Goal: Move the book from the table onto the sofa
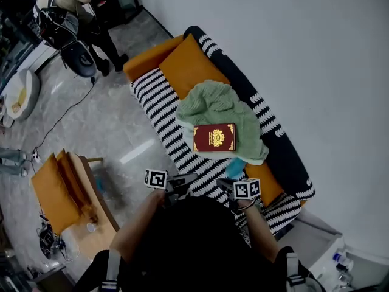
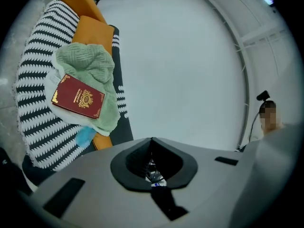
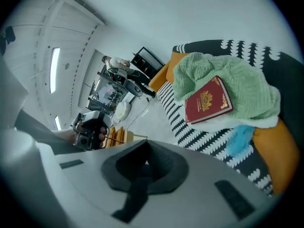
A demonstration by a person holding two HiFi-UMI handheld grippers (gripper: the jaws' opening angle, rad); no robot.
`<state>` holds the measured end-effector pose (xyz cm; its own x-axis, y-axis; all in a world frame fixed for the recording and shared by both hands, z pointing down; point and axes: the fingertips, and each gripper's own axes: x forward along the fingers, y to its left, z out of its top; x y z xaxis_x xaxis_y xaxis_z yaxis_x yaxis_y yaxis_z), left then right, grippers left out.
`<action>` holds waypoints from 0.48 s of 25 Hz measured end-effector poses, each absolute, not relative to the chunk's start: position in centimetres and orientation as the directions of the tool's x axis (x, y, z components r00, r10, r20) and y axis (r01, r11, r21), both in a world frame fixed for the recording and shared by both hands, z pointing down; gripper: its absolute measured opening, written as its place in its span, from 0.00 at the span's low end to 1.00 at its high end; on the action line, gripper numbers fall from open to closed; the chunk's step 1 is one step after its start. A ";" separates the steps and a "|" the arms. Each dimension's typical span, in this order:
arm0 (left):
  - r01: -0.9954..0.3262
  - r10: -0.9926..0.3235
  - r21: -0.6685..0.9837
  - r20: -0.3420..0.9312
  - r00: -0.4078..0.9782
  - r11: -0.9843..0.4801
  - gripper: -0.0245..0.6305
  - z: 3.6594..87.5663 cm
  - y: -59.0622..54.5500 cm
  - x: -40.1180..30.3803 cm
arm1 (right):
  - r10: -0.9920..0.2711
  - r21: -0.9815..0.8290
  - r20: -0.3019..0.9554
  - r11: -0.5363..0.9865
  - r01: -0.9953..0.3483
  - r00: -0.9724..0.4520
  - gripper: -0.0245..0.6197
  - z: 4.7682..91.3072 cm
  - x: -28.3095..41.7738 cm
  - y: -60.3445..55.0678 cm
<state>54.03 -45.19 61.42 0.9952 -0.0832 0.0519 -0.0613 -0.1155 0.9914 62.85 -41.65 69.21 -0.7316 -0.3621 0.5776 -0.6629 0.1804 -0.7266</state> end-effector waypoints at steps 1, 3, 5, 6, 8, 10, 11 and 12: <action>-0.051 -0.093 0.995 0.043 0.995 -0.087 0.05 61.4 -45.0 53.9 | -0.355 -0.720 0.581 0.195 -0.666 -0.733 0.05 69.1 62.4 -41.6; -0.053 -0.110 0.996 0.045 0.993 -0.076 0.05 61.6 -44.7 53.4 | -0.348 -0.716 0.576 0.222 -0.662 -0.740 0.05 68.7 61.7 -41.4; -0.063 -0.123 0.994 0.052 0.991 -0.091 0.05 61.8 -44.6 52.9 | -0.348 -0.720 0.559 0.246 -0.649 -0.753 0.05 68.1 61.4 -41.5; -0.061 -0.131 0.994 0.050 0.990 -0.088 0.05 61.8 -44.5 52.8 | -0.349 -0.724 0.549 0.256 -0.641 -0.760 0.05 67.8 61.4 -41.6; -0.058 -0.147 0.994 0.043 0.988 -0.096 0.05 61.8 -44.6 52.5 | -0.348 -0.732 0.531 0.271 -0.625 -0.773 0.05 67.5 61.5 -41.8; -0.056 -0.162 0.994 0.040 0.986 -0.095 0.05 61.8 -44.6 52.3 | -0.342 -0.739 0.525 0.271 -0.617 -0.779 0.05 67.5 61.7 -41.9; -0.058 -0.169 0.994 0.042 0.985 -0.090 0.05 61.9 -44.5 52.2 | -0.338 -0.740 0.527 0.269 -0.616 -0.780 0.05 67.6 61.8 -41.9; -0.061 -0.176 0.994 0.045 0.983 -0.086 0.05 62.0 -44.5 52.2 | -0.334 -0.740 0.529 0.269 -0.617 -0.780 0.05 67.8 61.8 -41.9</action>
